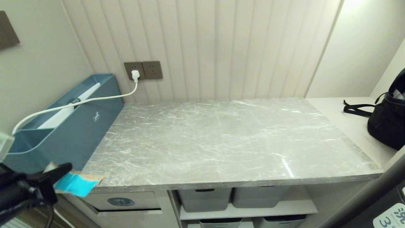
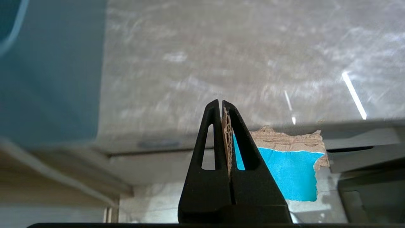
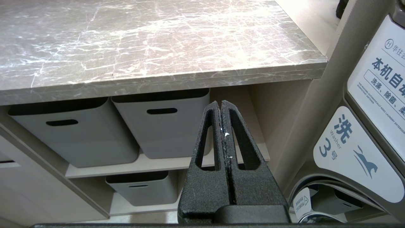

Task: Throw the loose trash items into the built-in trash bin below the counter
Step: Put the garbage in the trash can

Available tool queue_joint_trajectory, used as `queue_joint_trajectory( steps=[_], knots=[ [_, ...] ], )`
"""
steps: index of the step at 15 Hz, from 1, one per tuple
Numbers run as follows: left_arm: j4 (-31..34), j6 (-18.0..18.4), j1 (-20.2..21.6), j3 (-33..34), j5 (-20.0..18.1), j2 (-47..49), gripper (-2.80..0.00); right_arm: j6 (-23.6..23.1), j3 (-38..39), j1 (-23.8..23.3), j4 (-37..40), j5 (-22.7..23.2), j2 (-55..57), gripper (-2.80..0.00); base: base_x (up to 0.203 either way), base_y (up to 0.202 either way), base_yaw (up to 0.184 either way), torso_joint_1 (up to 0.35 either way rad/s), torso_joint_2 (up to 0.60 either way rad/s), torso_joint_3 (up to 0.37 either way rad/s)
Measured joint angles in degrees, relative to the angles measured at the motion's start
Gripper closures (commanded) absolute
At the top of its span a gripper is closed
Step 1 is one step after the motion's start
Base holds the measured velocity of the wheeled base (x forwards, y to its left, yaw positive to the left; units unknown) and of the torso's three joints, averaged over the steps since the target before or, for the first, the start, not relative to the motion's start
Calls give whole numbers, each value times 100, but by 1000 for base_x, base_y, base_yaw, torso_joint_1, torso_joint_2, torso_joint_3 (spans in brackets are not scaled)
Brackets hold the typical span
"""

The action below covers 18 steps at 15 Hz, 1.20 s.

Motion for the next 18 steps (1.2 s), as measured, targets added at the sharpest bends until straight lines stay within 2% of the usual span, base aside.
queue_joint_trajectory(
  steps=[2, 5, 12, 18],
  knots=[
    [-15, 4, 43, 519, 150, -656, 0, 2, 0, 0, 2, 1, 0, 0, 0, 0, 0, 0, 0, 0],
    [-9, 73, 59, 924, 168, -1251, 0, 2, 0, 0, 0, -1, 0, 0, 0, 0, 0, 0, 0, 0],
    [-2, 215, 59, 1103, 159, -1680, 0, 2, 0, 0, 0, -1, 0, 0, 0, 0, 0, 0, 0, 0],
    [-4, 212, 61, 1255, 159, -1683, 0, -4, 0, 0, -3, -1, 0, 0, 0, 0, 0, -144, 320, 170]
  ],
)
